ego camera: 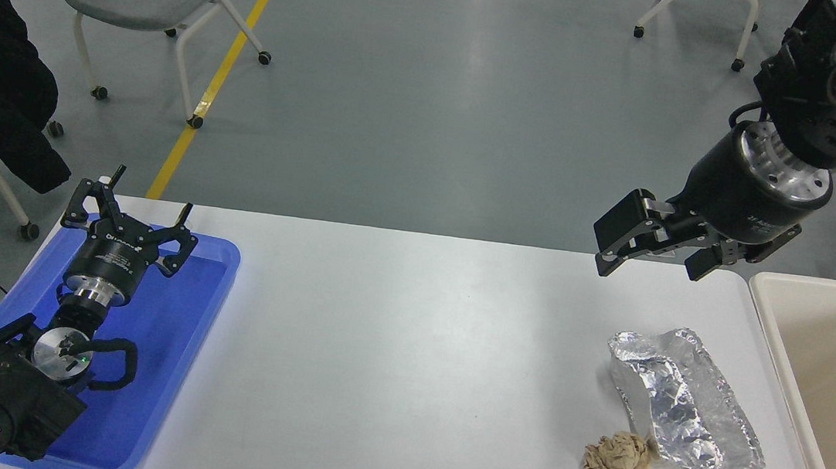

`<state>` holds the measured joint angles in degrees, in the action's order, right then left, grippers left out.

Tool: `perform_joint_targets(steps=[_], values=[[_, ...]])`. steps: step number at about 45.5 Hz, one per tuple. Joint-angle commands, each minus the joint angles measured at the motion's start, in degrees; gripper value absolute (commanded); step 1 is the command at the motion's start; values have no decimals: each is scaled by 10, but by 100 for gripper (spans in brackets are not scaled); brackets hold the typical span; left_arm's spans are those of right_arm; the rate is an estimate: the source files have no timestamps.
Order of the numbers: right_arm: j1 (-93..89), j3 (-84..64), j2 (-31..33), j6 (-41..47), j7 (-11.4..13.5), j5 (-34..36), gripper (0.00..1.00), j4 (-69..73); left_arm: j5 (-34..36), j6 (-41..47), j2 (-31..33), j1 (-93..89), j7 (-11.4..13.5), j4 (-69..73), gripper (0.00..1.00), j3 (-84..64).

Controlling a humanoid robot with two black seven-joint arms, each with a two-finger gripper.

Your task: Pick up foil plate and place in dustbin

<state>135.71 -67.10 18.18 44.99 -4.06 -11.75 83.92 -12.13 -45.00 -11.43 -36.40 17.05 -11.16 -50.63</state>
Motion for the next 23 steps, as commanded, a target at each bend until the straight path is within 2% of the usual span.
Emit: perform_joint_targets(steps=[1,23], values=[[-1,0,1,0,0,-1,100,-1,0,0,1,1,0,0,100,0],[-52,-2,13,0,0,-3,100,-15,0,0,1,0,0,0,100,0]])
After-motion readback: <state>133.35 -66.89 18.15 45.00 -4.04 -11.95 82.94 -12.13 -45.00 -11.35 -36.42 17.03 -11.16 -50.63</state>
